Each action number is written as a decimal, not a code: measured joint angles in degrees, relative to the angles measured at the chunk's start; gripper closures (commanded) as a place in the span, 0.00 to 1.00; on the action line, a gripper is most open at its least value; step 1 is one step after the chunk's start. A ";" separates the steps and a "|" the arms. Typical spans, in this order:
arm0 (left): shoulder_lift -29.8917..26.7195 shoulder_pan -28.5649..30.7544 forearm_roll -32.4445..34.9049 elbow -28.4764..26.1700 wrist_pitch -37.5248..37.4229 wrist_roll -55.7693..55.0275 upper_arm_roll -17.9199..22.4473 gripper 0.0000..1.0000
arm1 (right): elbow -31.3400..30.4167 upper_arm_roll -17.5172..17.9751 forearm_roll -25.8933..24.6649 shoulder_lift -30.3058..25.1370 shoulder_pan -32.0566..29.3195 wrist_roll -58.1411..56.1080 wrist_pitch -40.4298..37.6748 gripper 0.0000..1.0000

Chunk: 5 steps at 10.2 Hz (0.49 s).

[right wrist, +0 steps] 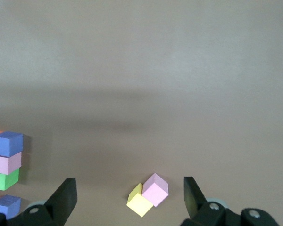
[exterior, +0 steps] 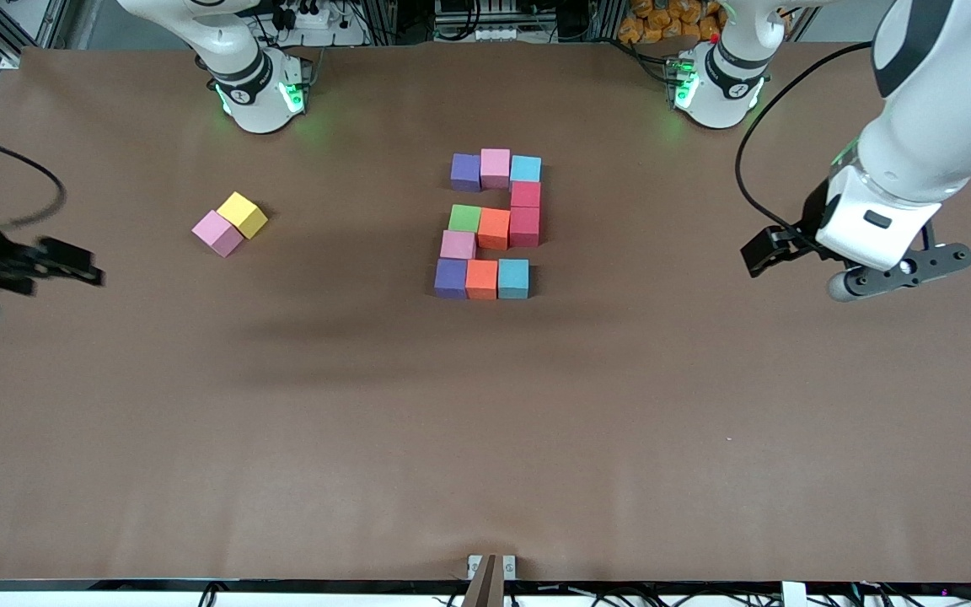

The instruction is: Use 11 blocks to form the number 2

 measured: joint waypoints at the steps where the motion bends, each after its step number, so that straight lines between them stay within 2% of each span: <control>1: -0.15 0.91 0.00 0.22 -0.02 1.59 0.43 0.00 | 0.01 -0.06 0.00 -2.12 -1.24 0.40 -1.26 0.00; 3: -1.08 3.71 -0.45 0.42 -0.06 6.93 1.20 0.00 | -0.01 -0.10 0.00 -5.77 -3.28 1.38 -3.49 0.00; 5: -2.54 3.20 -1.13 0.46 -0.40 12.25 4.72 0.00 | -0.17 -0.04 -0.43 -8.55 -4.44 2.90 -5.60 0.00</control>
